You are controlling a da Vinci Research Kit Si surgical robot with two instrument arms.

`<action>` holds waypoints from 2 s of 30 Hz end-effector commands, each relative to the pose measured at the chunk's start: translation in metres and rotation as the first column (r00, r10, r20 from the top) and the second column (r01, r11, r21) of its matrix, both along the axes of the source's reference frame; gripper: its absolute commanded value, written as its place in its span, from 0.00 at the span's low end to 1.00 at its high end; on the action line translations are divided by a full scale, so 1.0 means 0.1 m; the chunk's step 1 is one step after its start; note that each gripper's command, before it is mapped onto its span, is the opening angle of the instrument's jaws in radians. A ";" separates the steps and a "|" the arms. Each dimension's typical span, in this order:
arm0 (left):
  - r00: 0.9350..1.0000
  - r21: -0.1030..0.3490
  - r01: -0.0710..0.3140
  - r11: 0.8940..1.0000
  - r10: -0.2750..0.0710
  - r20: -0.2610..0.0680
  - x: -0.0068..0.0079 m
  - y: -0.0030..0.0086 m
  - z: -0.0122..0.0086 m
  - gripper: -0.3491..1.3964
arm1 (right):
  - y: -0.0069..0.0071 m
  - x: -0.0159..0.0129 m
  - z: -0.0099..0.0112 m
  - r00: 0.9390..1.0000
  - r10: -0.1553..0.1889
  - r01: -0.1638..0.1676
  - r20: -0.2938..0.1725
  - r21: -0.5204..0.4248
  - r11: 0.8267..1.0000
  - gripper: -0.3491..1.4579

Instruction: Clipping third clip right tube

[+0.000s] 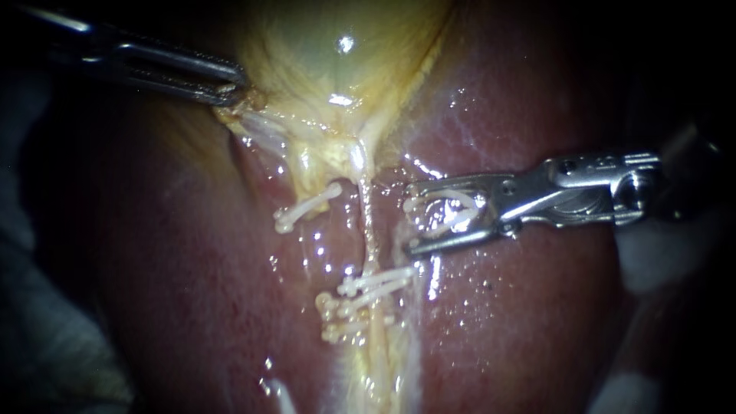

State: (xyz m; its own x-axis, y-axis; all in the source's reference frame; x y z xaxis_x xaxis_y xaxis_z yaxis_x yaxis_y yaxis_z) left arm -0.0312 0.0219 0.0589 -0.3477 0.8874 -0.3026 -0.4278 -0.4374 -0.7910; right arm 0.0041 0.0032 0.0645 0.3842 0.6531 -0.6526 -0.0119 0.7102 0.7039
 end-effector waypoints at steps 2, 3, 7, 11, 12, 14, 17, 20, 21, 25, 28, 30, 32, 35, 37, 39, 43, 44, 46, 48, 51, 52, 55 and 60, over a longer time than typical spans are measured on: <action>1.000 0.000 0.001 1.000 -0.001 -0.001 0.000 0.000 0.000 0.00 | 0.002 0.001 -0.003 0.999 0.034 -0.035 0.009 0.080 0.996 0.45; 1.000 0.000 0.001 1.000 -0.001 -0.001 0.000 0.000 0.000 0.00 | 0.002 0.001 -0.005 0.999 0.039 -0.040 0.013 0.111 0.993 0.45; 1.000 0.000 0.001 1.000 -0.001 -0.001 0.000 0.000 0.000 0.00 | 0.004 0.001 -0.006 0.999 0.031 -0.037 0.025 0.272 0.962 0.45; 1.000 0.000 0.001 1.000 -0.001 -0.001 0.000 0.000 0.000 0.00 | 0.004 0.003 -0.005 1.000 0.014 -0.019 0.019 0.344 0.939 0.44; 1.000 0.000 0.001 1.000 -0.001 -0.001 0.000 0.000 0.000 0.00 | 0.004 0.004 -0.004 1.000 0.017 -0.022 0.017 0.353 0.935 0.44; 1.000 0.000 0.001 1.000 -0.001 -0.001 0.000 0.000 0.000 0.00 | 0.004 0.008 -0.003 1.000 0.021 -0.025 0.016 0.364 0.931 0.44; 1.000 0.000 0.001 1.000 -0.001 -0.001 0.000 0.000 0.000 0.00 | 0.004 0.013 0.001 1.000 0.024 -0.029 0.020 0.371 0.928 0.44; 1.000 0.000 0.001 1.000 -0.001 -0.001 0.000 0.000 0.000 0.00 | 0.006 0.016 0.007 0.999 0.033 -0.039 0.023 0.367 0.929 0.44; 1.000 0.000 0.001 1.000 -0.001 -0.001 0.000 0.000 0.000 0.00 | 0.006 0.017 0.009 0.999 0.038 -0.044 0.022 0.366 0.929 0.44; 1.000 0.000 0.001 1.000 -0.001 -0.001 0.000 0.000 0.000 0.00 | 0.009 0.018 0.019 0.999 0.051 -0.054 0.018 0.381 0.923 0.44; 1.000 0.000 0.001 1.000 -0.001 -0.001 0.000 0.000 0.000 0.00 | 0.009 0.021 0.024 0.998 0.066 -0.063 0.008 0.398 0.915 0.44; 1.000 0.000 0.001 1.000 -0.001 -0.001 0.000 0.000 0.000 0.00 | 0.008 0.024 0.025 0.997 0.076 -0.069 0.001 0.410 0.910 0.45; 1.000 0.000 0.001 1.000 -0.001 -0.001 0.000 0.000 0.000 0.00 | 0.008 0.027 0.024 0.996 0.086 -0.075 -0.007 0.423 0.903 0.45; 1.000 0.000 0.001 1.000 -0.001 -0.001 0.000 0.000 0.000 0.00 | 0.008 0.033 0.024 0.995 0.098 -0.081 -0.018 0.431 0.899 0.45; 1.000 0.000 0.001 1.000 -0.001 -0.001 0.000 0.000 0.000 0.00 | 0.008 0.038 0.025 0.994 0.104 -0.086 -0.019 0.437 0.895 0.45; 1.000 0.000 0.001 1.000 -0.001 -0.001 0.000 0.000 0.000 0.00 | 0.007 0.043 0.026 0.994 0.109 -0.088 -0.023 0.437 0.895 0.45; 1.000 0.000 0.001 1.000 -0.001 -0.001 0.000 0.000 0.000 0.00 | 0.003 0.052 0.028 0.992 0.118 -0.091 -0.034 0.438 0.894 0.45; 1.000 0.000 0.001 1.000 -0.001 -0.001 0.000 0.000 0.000 0.00 | 0.002 0.054 0.028 0.992 0.120 -0.092 -0.037 0.438 0.894 0.45; 1.000 0.000 0.001 1.000 -0.001 -0.001 0.000 0.000 0.000 0.00 | 0.000 0.059 0.028 0.992 0.120 -0.092 -0.036 0.437 0.895 0.45; 1.000 0.000 0.001 1.000 -0.001 -0.001 0.000 0.000 0.000 0.00 | -0.003 0.063 0.029 0.992 0.121 -0.092 -0.039 0.436 0.895 0.45; 1.000 0.000 0.001 1.000 -0.001 -0.001 0.000 0.000 0.000 0.00 | -0.005 0.065 0.029 0.992 0.122 -0.092 -0.041 0.436 0.895 0.45; 1.000 0.000 0.001 1.000 -0.001 -0.001 0.000 0.000 0.000 0.00 | -0.005 0.066 0.029 0.991 0.124 -0.092 -0.044 0.436 0.895 0.45; 1.000 0.000 0.001 1.000 -0.001 -0.001 0.000 0.000 0.000 0.00 | -0.004 0.068 0.029 0.990 0.131 -0.095 -0.053 0.439 0.894 0.46; 1.000 0.000 0.001 1.000 -0.001 -0.001 0.000 0.000 0.000 0.00 | -0.004 0.073 0.030 0.986 0.148 -0.099 -0.076 0.445 0.890 0.46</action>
